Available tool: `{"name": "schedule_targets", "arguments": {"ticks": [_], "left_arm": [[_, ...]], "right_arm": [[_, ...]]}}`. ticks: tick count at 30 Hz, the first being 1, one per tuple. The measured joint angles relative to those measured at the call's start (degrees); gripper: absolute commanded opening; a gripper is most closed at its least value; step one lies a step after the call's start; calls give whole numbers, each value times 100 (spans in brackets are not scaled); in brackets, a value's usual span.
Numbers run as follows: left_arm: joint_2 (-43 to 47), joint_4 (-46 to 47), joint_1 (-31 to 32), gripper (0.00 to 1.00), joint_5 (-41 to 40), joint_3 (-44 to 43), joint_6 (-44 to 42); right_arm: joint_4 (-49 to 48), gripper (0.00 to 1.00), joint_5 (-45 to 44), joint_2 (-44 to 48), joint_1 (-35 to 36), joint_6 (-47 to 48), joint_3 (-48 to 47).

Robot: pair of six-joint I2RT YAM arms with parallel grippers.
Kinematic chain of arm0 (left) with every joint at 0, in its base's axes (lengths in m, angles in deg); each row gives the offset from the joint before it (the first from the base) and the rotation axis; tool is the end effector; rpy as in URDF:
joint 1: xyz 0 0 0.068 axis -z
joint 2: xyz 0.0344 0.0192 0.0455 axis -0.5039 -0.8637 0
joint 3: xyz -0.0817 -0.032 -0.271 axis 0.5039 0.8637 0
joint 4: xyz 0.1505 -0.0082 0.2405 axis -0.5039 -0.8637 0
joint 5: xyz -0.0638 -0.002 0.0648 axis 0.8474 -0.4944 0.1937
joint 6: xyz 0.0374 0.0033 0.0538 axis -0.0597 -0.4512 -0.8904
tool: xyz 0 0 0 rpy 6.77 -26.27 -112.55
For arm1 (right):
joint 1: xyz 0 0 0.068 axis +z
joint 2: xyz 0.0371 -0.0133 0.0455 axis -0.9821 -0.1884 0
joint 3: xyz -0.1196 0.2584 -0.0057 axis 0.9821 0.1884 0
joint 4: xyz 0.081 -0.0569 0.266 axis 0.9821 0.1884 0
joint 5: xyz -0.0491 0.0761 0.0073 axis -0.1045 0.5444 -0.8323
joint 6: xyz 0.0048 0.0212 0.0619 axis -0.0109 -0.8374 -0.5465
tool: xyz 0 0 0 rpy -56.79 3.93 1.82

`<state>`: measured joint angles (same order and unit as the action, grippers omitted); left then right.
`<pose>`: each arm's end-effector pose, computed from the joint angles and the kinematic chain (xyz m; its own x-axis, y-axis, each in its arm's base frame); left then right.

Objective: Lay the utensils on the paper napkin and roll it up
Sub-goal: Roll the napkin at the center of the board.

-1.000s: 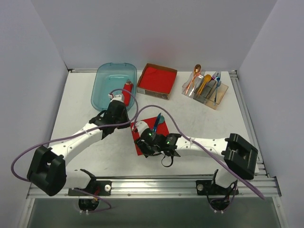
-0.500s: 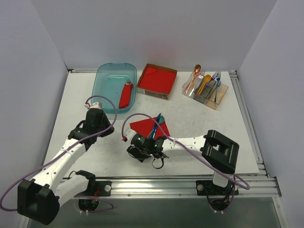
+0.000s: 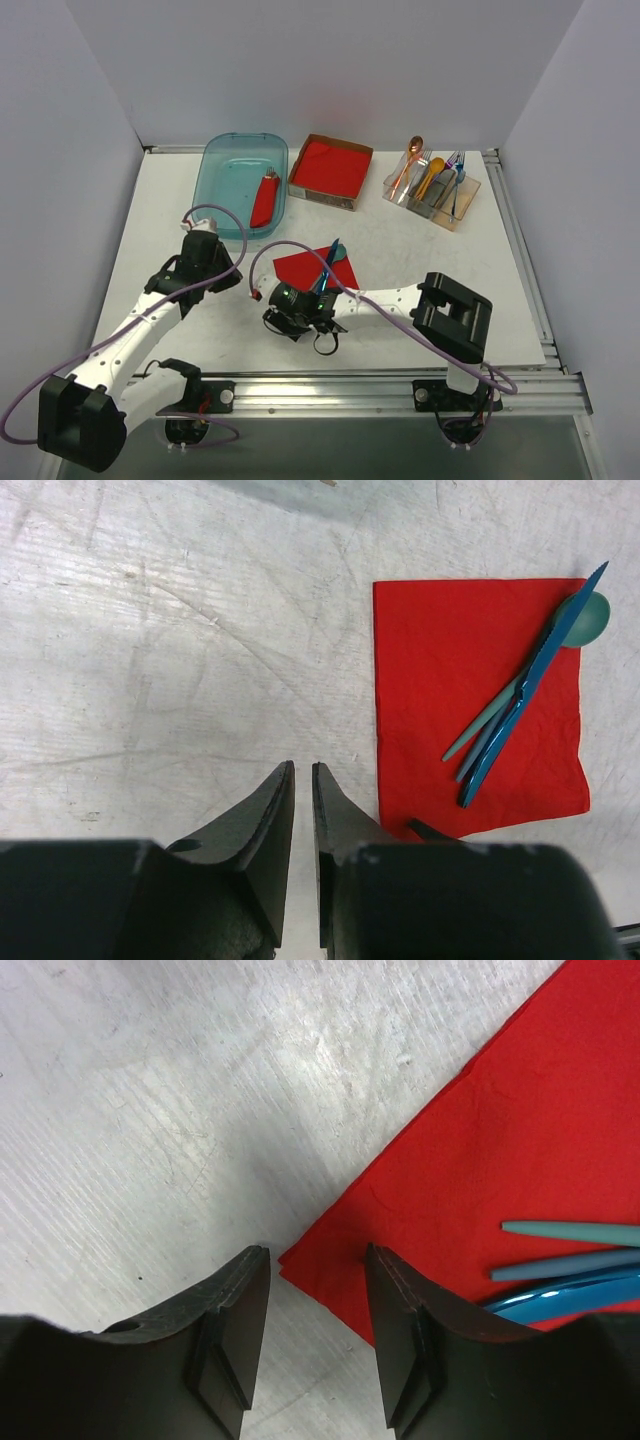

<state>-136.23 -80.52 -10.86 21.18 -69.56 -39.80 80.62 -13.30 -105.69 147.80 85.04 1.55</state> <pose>0.2209 -0.0743 0.2286 -0.7119 -0.4071 -0.5722 -0.1950 0.8974 -0.3959 0.1544 0.3865 0.1511 -0.2926 -0.5935 -0.7497 -0.8974 0.4413 0.0009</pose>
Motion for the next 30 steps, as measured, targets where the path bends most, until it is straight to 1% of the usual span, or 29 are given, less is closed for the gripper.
{"name": "schedule_targets", "arguments": {"ticks": [2, 5, 8, 11, 12, 14, 15, 19, 22, 24, 30], "left_arm": [[-4, 0, -2, 21, 9, 0, -2], [-17, 0, -2, 21, 11, 0, -11], [-28, 0, -2, 21, 9, 0, -13], [-35, 0, -2, 21, 9, 0, -15], [-42, 2, -2, 21, 9, 0, -15], [-59, 2, 0, 21, 9, 0, -17], [-72, 2, -2, 21, 9, 0, -20], [-114, 4, -2, 21, 11, 0, -39], [-120, 7, -2, 21, 31, 0, -59], [-122, 17, -2, 21, 50, 0, -66], [-122, 39, 0, 21, 94, 0, -101]], "right_arm": [[0, 36, 2, -39, 2, -2, -44], [-4, 31, 4, -111, 2, -4, -125], [-20, 26, 7, -129, 2, -7, -144], [-17, 24, 7, -129, 0, -4, -144], [-17, 28, 7, -129, 0, -7, -144], [-17, 43, 2, -129, -7, -22, -144], [-17, 45, 2, -129, -11, -20, -149], [-20, 44, 48, -122, -44, -9, -151], [31, 37, 68, -111, -50, 0, -151], [66, 35, 90, -109, -50, 7, -151], [151, 36, 107, -92, -50, 11, -157]]}}
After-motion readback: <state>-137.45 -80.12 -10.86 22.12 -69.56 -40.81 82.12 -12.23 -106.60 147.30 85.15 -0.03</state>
